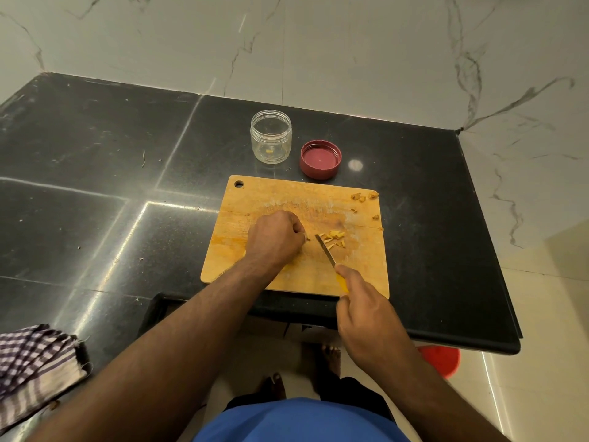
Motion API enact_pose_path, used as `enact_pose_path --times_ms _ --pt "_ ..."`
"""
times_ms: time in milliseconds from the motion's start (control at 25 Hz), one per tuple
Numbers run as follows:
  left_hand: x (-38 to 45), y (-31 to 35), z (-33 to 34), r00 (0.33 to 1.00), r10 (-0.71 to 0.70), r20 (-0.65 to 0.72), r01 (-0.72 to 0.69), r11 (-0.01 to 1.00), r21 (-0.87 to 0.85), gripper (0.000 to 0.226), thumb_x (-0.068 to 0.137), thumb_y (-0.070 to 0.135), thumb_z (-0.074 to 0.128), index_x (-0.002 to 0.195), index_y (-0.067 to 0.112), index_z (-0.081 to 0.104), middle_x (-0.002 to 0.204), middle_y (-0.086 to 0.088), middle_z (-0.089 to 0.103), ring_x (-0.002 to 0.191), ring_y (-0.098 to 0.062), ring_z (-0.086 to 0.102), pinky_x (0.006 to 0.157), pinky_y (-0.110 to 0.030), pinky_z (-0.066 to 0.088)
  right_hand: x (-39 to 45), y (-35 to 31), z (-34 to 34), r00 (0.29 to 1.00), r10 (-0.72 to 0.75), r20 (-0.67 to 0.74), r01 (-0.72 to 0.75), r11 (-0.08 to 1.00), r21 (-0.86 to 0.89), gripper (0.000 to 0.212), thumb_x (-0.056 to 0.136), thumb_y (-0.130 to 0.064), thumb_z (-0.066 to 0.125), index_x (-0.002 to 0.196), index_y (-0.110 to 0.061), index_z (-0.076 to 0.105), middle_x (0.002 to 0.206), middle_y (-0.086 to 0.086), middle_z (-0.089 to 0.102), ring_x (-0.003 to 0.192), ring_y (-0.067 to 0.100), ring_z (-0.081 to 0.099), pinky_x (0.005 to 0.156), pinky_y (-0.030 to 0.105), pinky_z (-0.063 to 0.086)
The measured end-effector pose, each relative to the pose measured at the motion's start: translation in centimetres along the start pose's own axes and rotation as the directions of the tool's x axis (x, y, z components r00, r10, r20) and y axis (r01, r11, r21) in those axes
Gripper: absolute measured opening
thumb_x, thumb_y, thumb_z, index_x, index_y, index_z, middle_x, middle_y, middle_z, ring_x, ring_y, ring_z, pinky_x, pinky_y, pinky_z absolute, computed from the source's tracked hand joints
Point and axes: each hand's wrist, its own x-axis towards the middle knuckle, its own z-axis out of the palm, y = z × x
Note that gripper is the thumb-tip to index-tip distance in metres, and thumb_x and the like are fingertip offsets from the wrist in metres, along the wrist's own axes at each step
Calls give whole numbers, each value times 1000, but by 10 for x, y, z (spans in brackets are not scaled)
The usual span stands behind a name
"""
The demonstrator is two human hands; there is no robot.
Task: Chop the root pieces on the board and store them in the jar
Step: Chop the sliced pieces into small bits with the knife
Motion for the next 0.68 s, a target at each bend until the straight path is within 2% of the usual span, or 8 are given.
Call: enact_pose_path --times_ms 120,280,400,520,600,680 --pt "1 2 -3 1000 3 27 -4 1000 11 11 90 20 67 92 23 78 91 7 73 86 -13 65 81 -40 60 7 -1 -1 1000 12 -11 -12 999 33 46 102 -20 39 146 -29 34 110 -8 57 80 5 53 58 14 34" --pt "2 -8 -16 1000 6 10 -5 999 -50 18 90 15 65 102 23 76 98 8 70 90 -11 65 82 -38 60 15 -4 4 1000 -13 -9 13 998 59 47 101 -17 39 147 -27 33 126 -2 56 93 9 57 73 22 41" --pt "0 -24 -25 998 -23 -59 15 992 -127 22 91 13 61 107 21 73 100 6 68 83 -8 61 68 -28 56 17 -2 12 999 -38 19 36 998 57 48 101 -18 39 147 -27 32 129 -1 56 99 12 57 79 25 44" --pt "-5 -36 -29 994 -25 -110 8 988 -152 26 93 9 58 112 18 73 104 5 67 88 -8 57 59 -12 37 15 3 17 999 -42 29 41 998 51 47 101 -16 40 147 -25 35 116 -3 57 89 6 55 70 11 36" --pt "-8 -41 -28 993 -36 -115 15 984 -180 26 95 9 58 114 16 73 109 4 68 90 -8 56 59 -9 34 11 9 13 1000 -5 -17 6 998 65 46 101 -13 42 145 -22 38 105 -6 55 80 5 53 62 7 36" --pt "-10 -45 -26 992 -38 -121 13 978 -206 25 96 10 59 116 16 73 109 4 68 88 -7 56 59 -8 36 7 15 7 997 39 -62 -34 996 80 45 101 -14 42 145 -24 37 104 -9 54 77 3 53 59 6 37"
